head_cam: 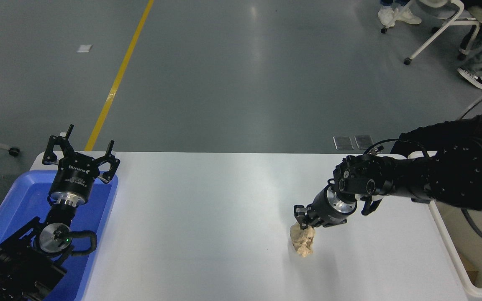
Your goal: Pick up paper ball place in dustbin
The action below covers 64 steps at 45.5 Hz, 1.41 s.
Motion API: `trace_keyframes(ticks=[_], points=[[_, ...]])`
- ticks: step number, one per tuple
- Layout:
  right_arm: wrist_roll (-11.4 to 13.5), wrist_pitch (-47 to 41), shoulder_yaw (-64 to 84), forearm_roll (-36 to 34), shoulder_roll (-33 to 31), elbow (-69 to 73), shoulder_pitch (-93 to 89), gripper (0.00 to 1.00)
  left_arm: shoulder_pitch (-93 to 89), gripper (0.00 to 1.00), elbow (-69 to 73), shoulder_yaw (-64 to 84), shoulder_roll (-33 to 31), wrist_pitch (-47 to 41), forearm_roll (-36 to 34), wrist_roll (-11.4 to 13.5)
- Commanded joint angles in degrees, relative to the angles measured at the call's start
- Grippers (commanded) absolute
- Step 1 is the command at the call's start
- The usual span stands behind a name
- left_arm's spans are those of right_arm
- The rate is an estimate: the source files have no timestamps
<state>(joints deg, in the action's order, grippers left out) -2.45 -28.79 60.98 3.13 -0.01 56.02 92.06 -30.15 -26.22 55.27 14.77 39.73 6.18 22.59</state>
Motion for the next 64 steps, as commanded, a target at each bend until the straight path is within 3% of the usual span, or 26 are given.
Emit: trace_keyframes(ticks=[1,15,30,35,42,54,59,64], points=[[-0.01,-3.81,1.42,-0.23,-0.68,16.82,25.16,0.0,0.09,1.0,0.03,0.02,0.0,-0.01,-0.02,-0.09],[-0.1,-14.18,2.13,-0.67,-10.35,32.13,55.06,0.0,0.09,1.0,0.03,0.02,0.0,-0.01,0.06,0.0],[-0.01,-16.21,6.43,0.56,-12.64,32.31,57.97,0.0,0.09,1.0,0.03,0.02,0.0,-0.01,0.07,0.0],[-0.01,-16.03,9.77,4.51,-14.92,31.87,57.01,0.0,0.09,1.0,0.03,0.02,0.0,-0.01,0.07,0.09],[-0.01,-14.36,12.85,18.38,-26.16,28.01,51.65,0.0,0.09,1.0,0.03,0.02,0.0,-0.01,0.07,0.08],[-0.19,-12.08,5.84,38.78,-55.68,12.99,37.51,0.0,0.09,1.0,0.03,0.02,0.0,-0.01,0.07,0.0],[-0.19,-9.27,-1.37,41.87,-62.91,7.18,27.93,0.0,0.09,1.0,0.03,0.02,0.0,-0.01,0.07,0.09],[-0.54,0.56,-8.06,41.96,-64.67,2.78,14.93,0.0,0.09,1.0,0.03,0.02,0.0,-0.01,0.07,0.09]])
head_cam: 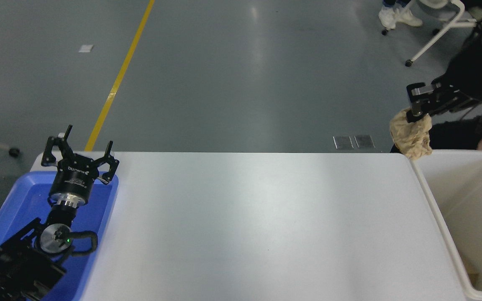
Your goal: Pick up paper ball place in dustbin
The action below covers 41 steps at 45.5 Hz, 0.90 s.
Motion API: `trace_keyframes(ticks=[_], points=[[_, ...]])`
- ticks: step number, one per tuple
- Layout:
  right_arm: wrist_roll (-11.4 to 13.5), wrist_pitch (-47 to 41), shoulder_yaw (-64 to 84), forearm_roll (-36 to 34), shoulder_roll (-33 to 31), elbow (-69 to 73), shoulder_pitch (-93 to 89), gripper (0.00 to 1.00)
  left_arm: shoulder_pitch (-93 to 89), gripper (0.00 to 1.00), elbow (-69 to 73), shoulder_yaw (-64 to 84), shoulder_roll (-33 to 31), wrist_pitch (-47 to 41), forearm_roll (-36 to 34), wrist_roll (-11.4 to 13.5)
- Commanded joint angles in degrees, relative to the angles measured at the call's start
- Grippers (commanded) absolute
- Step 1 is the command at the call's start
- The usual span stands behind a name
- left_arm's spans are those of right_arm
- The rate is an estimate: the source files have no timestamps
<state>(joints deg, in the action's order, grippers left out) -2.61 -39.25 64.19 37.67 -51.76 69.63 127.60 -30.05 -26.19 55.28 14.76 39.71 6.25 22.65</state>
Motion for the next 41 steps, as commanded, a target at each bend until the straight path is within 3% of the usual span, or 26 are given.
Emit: trace_keyframes(ticks=[1,7,15,25,32,41], points=[[-0.46,13.47,-12.32,7.42,-12.84,-11.79,-23.77,0.0,-0.01,1.0,-0.01,0.0,0.0,0.01,-0.01,0.02],[-0.46,24.91,-21.11,5.32,-10.21,-16.36,-42.76,0.0,-0.01,1.0,-0.01,0.0,0.0,0.01,-0.01,0.02],[-0.29,34.76,-36.92,-4.61,-0.55,-27.6,-69.22,0.0,-0.1,1.0,-0.01,0.0,0.0,0.01,-0.01,0.02],[-0.64,36.26,-47.93,-18.13,15.35,-48.86,-86.54,0.0,-0.1,1.0,-0.01,0.0,0.0,0.01,-0.01,0.02],[-0.73,36.35,-48.11,-25.53,20.2,-54.25,-90.69,0.0,-0.1,1.0,-0.01,0.0,0.0,0.01,-0.01,0.02],[-0.81,36.61,-48.19,-26.24,21.52,-55.39,-91.04,0.0,-0.1,1.0,-0.01,0.0,0.0,0.01,-0.01,0.02]])
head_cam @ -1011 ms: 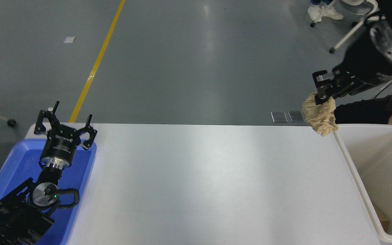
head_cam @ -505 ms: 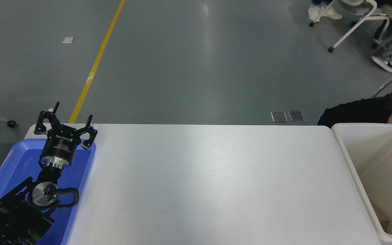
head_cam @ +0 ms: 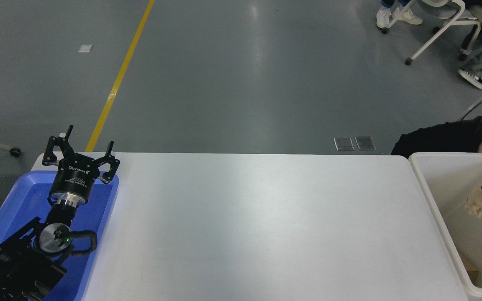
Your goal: Pick up paper ball place in dustbin
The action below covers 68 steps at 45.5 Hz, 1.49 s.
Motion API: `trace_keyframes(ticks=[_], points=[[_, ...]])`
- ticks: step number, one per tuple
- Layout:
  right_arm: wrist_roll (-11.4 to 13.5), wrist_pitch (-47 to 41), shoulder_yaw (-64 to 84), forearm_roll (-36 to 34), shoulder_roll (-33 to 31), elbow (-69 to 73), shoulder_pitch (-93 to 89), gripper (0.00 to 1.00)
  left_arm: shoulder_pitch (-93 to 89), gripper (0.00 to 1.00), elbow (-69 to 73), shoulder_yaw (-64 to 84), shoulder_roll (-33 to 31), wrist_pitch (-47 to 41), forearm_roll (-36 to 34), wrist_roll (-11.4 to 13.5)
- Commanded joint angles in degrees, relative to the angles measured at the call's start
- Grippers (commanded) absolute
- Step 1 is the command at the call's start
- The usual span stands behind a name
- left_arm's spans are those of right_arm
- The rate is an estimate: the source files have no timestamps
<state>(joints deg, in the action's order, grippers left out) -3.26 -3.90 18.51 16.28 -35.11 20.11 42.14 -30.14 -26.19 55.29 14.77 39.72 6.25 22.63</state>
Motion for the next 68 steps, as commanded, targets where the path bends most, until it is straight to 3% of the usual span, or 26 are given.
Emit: trace_keyframes(ticks=[1,7,8,9,10,11,20,33,45,55,68], points=[[-0.08,1.26,-2.43,-4.85,4.88,-6.13,-5.57,0.0,0.0,1.0,0.0,0.0,0.0,0.0,-0.01,0.04],[-0.17,1.17,-2.08,-4.85,5.05,-7.45,-5.49,0.0,0.0,1.0,0.0,0.0,0.0,0.0,-0.01,0.04],[-0.17,1.17,-1.99,-4.85,5.05,-7.54,-5.4,0.06,0.0,1.0,0.0,0.0,0.0,0.0,-0.01,0.04],[-0.17,1.0,-1.99,-4.85,5.05,-7.54,-5.4,0.26,0.0,1.0,0.0,0.0,0.0,0.0,-0.01,0.04],[-0.17,1.0,-1.99,-4.85,5.14,-7.62,-5.31,0.69,0.0,1.0,0.0,0.0,0.0,0.0,-0.01,0.04],[-0.17,1.0,-1.9,-4.85,5.14,-7.54,-5.14,1.0,0.0,1.0,0.0,0.0,0.0,0.0,-0.01,0.04],[-0.25,0.65,-1.03,-3.8,4.88,-6.48,-0.93,1.0,-0.09,1.0,-0.09,0.0,0.0,0.0,-0.01,0.04],[-0.34,-2.69,24.71,-1.43,1.01,3.26,21.48,1.0,-0.18,1.0,0.0,-0.09,0.0,0.09,-0.1,-0.22],[0.1,-17.35,45.02,3.06,-1.89,38.05,60.4,1.0,-0.18,1.0,-0.09,-0.09,0.0,0.18,-0.1,-0.31],[0.1,-32.13,49.43,-1.06,7.24,61.97,84.67,1.0,0.0,1.0,0.0,-0.09,0.0,0.09,-0.1,-0.13],[0.01,-39.87,47.67,-16.71,29.12,70.16,97.95,1.0,0.0,1.0,0.0,0.0,0.0,0.0,0.08,0.04]])
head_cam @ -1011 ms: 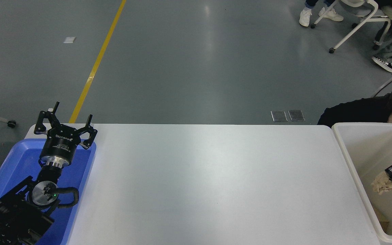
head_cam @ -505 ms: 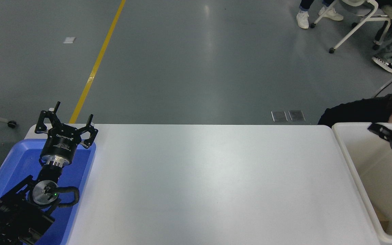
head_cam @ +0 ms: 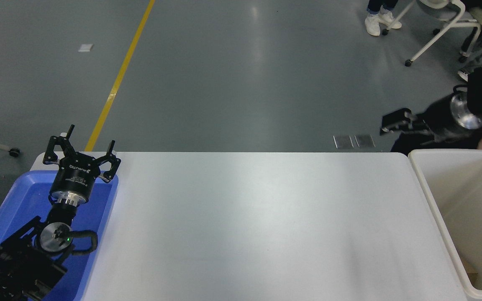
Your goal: Pick up paper ball place in dustbin
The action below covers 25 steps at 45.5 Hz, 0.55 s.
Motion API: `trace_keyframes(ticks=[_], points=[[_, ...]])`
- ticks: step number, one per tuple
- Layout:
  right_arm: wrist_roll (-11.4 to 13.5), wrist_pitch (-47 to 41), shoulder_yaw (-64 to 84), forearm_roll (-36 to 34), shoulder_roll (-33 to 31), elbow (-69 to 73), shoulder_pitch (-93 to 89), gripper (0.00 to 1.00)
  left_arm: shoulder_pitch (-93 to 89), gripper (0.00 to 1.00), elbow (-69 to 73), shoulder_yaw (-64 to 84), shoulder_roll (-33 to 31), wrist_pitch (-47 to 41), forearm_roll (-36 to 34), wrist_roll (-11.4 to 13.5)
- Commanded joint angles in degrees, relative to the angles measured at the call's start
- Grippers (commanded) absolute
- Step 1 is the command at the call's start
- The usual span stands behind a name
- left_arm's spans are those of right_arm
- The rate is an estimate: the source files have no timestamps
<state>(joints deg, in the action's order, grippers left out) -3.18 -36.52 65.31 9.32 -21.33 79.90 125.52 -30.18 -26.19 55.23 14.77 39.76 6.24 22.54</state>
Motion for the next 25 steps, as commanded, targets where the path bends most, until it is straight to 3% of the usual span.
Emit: trace_keyframes(ticks=[1,6,12,25], points=[[-0.07,-7.25,0.43,-10.63,16.75,10.45,15.01,1.0,0.03,1.0,0.0,0.05,0.0,-0.03,0.0,0.13],[-0.07,-7.69,-2.38,-15.29,21.33,10.37,17.12,1.0,0.03,1.0,0.0,0.05,0.0,-0.03,0.09,0.13],[-0.07,-8.48,-3.26,-18.46,21.33,10.37,18.36,1.0,0.03,1.0,0.0,0.05,0.0,-0.03,0.0,0.04],[-0.25,-8.48,-0.98,-18.55,19.84,10.28,18.18,1.0,0.03,1.0,0.0,0.05,0.0,-0.03,0.09,0.13]])
